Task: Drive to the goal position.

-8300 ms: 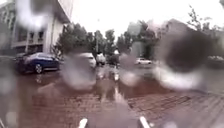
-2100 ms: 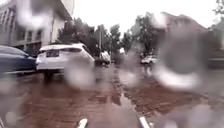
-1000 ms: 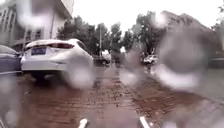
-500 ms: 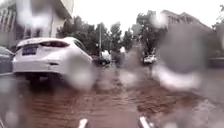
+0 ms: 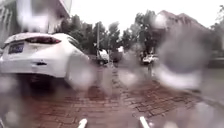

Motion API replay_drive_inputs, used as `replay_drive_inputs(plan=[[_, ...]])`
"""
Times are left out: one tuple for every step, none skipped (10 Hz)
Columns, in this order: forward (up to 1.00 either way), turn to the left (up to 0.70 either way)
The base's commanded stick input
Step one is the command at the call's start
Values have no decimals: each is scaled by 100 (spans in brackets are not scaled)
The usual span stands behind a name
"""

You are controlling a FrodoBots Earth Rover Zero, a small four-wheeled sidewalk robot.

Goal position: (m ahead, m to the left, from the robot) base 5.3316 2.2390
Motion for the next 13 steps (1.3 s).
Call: replay_drive_inputs(plan=[[70,0],[70,0],[70,0],[70,0],[70,0],[70,0],[70,0],[70,0],[70,-5],[70,-14],[70,-14],[70,-13],[70,-9]])
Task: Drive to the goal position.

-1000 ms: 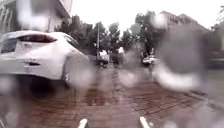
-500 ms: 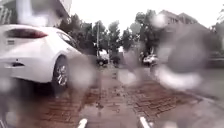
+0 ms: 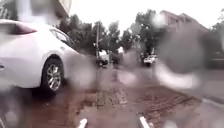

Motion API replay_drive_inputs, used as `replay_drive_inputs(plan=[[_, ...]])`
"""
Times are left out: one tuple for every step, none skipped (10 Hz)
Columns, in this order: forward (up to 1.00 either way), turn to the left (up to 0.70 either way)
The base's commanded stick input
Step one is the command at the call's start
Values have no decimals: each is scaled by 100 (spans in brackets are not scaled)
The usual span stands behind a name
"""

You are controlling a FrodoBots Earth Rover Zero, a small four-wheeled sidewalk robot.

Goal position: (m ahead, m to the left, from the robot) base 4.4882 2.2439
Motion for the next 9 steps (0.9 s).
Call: replay_drive_inputs(plan=[[70,-5],[70,-1],[70,0],[70,0],[70,0],[70,0],[70,0],[70,0],[70,0]])
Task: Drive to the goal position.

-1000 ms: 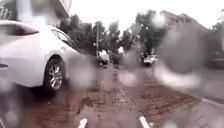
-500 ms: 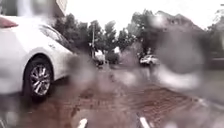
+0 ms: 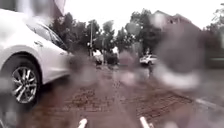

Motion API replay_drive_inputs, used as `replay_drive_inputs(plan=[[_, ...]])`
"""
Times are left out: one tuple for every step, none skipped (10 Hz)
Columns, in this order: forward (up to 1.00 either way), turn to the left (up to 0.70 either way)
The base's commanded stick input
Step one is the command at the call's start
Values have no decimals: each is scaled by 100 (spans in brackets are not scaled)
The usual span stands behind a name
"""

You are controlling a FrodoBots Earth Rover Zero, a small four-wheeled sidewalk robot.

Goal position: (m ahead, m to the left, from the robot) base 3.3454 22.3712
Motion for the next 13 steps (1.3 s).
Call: replay_drive_inputs(plan=[[70,0],[70,0],[70,0],[70,0],[70,0],[70,0],[70,0],[70,0],[70,0],[70,0],[70,0],[70,6],[70,12]])
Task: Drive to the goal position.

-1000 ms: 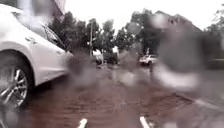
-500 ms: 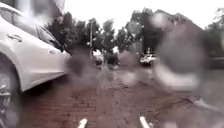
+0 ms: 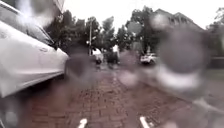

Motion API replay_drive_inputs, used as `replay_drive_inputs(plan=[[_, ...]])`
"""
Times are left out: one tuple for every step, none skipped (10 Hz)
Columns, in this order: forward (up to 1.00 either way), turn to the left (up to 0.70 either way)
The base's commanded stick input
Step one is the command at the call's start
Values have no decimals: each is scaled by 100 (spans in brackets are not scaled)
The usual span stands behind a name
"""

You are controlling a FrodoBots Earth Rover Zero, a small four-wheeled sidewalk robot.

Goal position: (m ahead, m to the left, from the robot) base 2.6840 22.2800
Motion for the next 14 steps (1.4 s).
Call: replay_drive_inputs(plan=[[70,14],[70,14],[70,14],[70,5],[70,0],[70,0],[70,0],[70,0],[70,0],[70,0],[70,0],[70,0],[70,0],[70,0]])
